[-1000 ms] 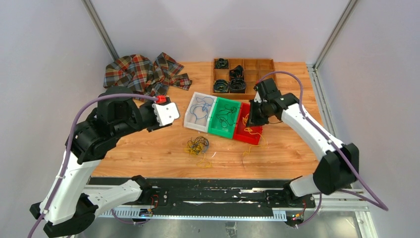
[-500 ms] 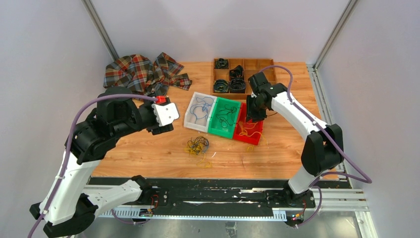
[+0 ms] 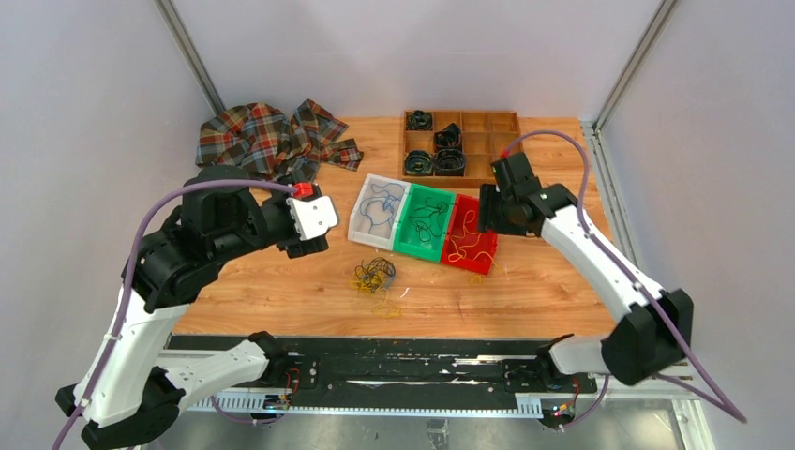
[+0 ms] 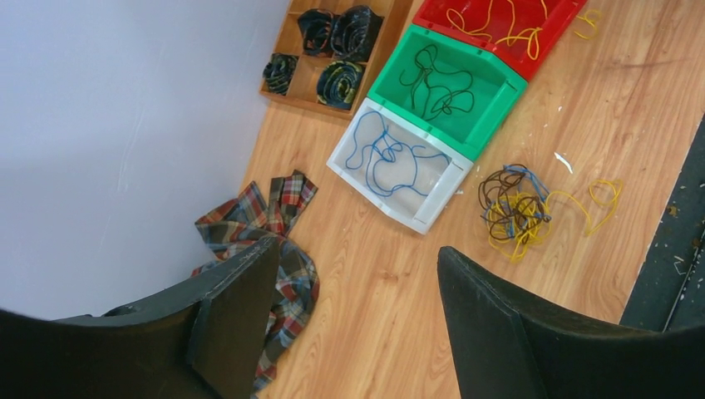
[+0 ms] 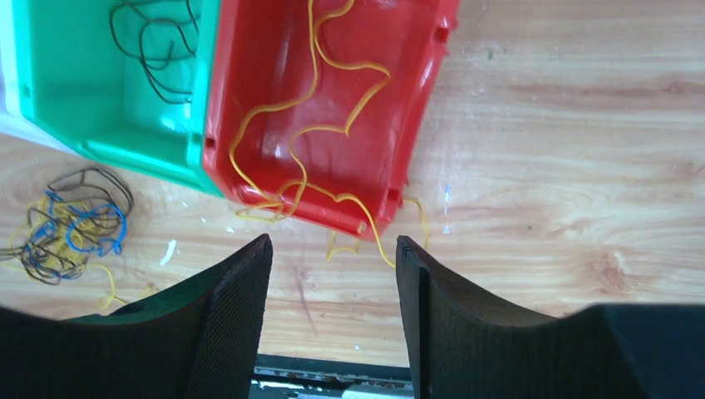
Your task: Untangle the cables
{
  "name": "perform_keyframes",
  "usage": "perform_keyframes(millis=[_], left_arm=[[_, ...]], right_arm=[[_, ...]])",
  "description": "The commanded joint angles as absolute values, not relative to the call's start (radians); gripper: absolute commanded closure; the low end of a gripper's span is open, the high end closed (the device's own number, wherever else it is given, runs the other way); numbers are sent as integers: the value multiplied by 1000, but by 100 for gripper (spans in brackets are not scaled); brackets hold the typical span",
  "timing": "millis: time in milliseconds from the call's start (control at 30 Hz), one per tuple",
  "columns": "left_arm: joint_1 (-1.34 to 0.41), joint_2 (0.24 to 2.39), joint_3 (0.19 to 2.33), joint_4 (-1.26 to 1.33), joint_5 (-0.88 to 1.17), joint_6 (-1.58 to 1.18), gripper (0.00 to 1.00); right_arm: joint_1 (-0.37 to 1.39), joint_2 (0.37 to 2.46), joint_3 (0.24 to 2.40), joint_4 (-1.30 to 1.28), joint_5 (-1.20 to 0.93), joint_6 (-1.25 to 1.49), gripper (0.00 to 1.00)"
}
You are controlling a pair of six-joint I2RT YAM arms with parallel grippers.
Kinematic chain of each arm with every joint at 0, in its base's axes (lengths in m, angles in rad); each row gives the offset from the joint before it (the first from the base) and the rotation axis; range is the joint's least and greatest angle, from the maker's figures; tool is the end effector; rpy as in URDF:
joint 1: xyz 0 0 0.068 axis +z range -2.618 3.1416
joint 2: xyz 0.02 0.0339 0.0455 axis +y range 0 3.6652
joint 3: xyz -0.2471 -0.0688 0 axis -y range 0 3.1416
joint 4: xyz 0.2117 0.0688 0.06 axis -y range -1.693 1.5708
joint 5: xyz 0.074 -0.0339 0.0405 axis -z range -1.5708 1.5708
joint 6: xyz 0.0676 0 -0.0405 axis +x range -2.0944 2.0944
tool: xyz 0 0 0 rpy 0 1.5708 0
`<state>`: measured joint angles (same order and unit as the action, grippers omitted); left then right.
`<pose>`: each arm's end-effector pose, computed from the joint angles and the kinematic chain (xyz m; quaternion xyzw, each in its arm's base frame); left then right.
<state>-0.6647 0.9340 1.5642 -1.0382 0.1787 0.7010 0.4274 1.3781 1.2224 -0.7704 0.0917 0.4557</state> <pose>0.1010 -0.0944 0.4296 0.5632 0.6148 -0.0646 0.5483 0.2538 0.1088 0.2695 0.0279 0.9472 0.0959 0.3047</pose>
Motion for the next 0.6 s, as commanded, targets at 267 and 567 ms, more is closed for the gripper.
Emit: perform_keyframes(millis=[267,567], left_arm=[[-672,927,1580,-1048,181,677,23],[-672,906,1554,-1088,204,648,19]], right_arm=[[445,1202,878,-594,3,426,52],[445,1286,883,-539,84,342,58]])
